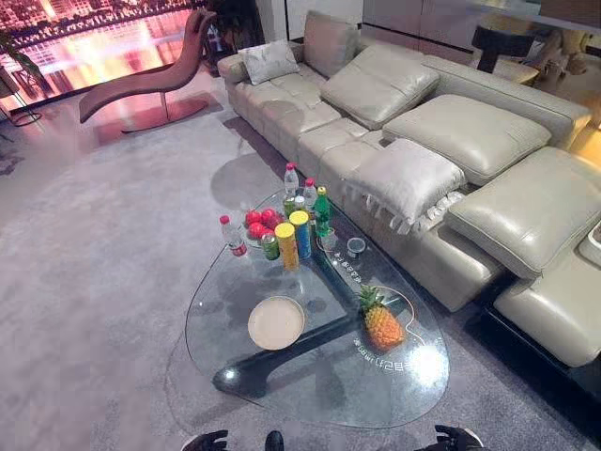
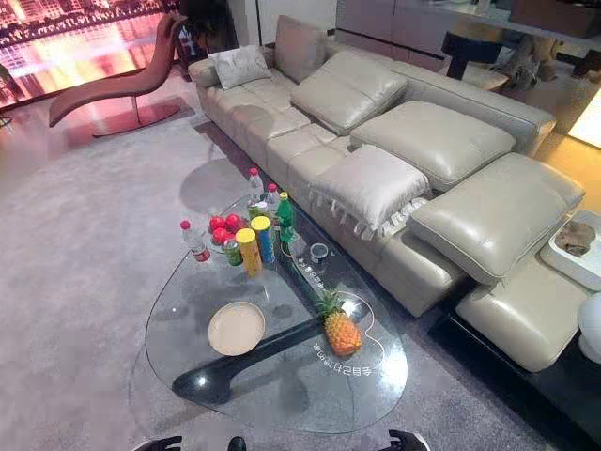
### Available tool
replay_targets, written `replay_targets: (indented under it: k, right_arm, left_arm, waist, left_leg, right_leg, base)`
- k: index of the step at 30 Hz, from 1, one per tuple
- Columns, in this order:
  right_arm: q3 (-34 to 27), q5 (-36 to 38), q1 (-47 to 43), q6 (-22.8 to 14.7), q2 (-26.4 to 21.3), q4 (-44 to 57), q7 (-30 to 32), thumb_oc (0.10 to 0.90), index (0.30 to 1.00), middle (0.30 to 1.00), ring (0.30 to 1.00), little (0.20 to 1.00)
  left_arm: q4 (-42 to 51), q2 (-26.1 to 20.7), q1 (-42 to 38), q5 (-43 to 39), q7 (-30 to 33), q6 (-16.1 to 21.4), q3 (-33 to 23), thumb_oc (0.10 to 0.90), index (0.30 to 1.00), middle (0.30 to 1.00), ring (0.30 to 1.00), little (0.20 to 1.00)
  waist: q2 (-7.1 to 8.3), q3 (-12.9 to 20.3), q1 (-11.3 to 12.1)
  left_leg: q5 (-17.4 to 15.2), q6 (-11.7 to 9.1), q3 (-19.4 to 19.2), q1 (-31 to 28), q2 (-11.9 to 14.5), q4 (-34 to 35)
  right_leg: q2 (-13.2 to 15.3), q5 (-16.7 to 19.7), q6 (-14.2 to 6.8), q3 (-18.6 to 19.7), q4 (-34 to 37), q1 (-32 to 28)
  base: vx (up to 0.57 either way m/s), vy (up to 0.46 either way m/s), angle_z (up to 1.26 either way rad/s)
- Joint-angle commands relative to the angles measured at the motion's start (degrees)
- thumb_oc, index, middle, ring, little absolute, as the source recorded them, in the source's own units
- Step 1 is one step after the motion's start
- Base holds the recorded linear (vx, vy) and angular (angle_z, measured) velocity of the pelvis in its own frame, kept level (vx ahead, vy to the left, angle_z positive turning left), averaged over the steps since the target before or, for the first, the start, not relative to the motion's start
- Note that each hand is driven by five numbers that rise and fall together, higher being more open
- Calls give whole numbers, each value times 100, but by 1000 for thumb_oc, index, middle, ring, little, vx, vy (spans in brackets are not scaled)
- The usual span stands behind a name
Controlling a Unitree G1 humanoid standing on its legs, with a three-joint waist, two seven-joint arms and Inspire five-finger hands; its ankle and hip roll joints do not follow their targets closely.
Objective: Pick up the fruit to the plate
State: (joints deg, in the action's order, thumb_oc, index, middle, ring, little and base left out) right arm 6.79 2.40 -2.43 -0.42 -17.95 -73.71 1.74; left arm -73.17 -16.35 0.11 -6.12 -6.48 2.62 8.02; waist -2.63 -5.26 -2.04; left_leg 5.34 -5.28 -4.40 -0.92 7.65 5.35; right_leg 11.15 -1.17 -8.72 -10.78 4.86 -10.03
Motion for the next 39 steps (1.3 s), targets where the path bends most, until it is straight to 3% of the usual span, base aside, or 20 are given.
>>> replay_targets:
  k: [1,34,39]
  right_arm:
    - [-81,56,-472,-24,-67,-188,99,800,900,900,900,900]
    - [-76,-41,-417,-9,-98,-194,89,800,900,900,900,900]
    - [-63,-106,-387,56,-137,-178,80,800,900,900,900,900]
  left_arm:
    - [-146,-54,-612,-132,-14,-17,-61,800,900,900,900,900]
    - [-135,-70,-558,-194,-24,54,-83,800,900,900,900,900]
    - [-81,-87,-522,-293,9,12,-73,800,900,900,900,900]
  waist:
    - [118,-315,99]
    - [131,-348,148]
    - [113,-473,148]
  left_leg:
    - [-288,-270,-251,-460,527,-35]
    - [-258,-280,-211,-400,542,-35]
    - [-239,-282,-182,-316,515,-35]
  right_leg:
    - [470,418,-115,163,4,382]
    - [458,407,-98,86,-10,419]
    - [467,431,-102,111,-17,504]
  base:
    - [-89,31,-51]
    - [8,-1,0]
    - [36,3,0]
